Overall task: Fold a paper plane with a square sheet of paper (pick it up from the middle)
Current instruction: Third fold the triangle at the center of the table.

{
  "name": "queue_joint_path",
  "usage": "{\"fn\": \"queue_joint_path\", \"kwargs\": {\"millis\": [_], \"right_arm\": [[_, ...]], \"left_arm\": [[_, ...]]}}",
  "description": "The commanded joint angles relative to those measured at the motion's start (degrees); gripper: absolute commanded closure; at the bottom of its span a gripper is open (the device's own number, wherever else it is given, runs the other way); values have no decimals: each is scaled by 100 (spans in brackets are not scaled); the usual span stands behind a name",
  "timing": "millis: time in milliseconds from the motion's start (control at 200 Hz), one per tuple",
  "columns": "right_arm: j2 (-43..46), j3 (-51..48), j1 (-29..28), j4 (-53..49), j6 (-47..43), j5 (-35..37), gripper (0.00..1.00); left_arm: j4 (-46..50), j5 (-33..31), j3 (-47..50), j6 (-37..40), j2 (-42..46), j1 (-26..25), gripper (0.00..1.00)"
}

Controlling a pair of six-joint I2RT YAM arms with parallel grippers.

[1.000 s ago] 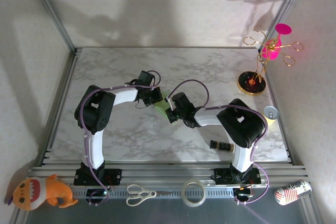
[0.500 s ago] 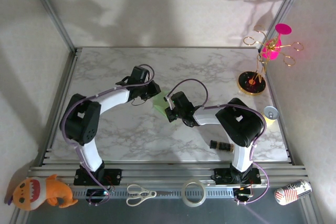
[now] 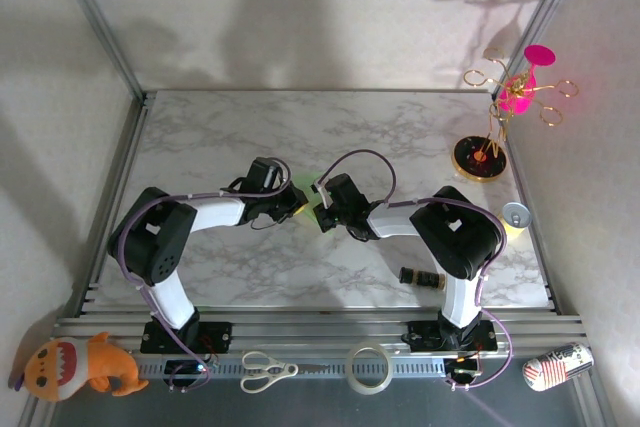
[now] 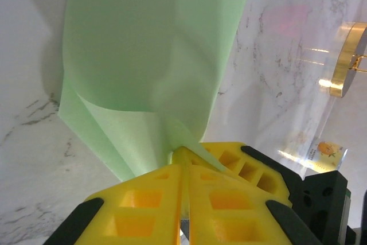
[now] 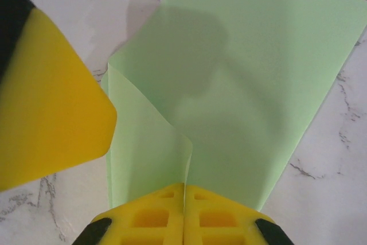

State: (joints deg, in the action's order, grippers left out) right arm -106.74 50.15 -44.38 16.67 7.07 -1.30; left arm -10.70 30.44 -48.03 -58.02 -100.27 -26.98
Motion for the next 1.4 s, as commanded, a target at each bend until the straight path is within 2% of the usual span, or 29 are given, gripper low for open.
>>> {"fn": "queue_joint_path", "kwargs": {"millis": [0, 1392], "right_arm": [[-214, 56, 61, -392, -4, 11, 92], [-261, 83, 62, -454, 14, -14, 90]], "left_arm": [[-392, 127, 116, -202, -137, -53, 89], [-232, -64, 48, 97, -638, -44, 90]]}}
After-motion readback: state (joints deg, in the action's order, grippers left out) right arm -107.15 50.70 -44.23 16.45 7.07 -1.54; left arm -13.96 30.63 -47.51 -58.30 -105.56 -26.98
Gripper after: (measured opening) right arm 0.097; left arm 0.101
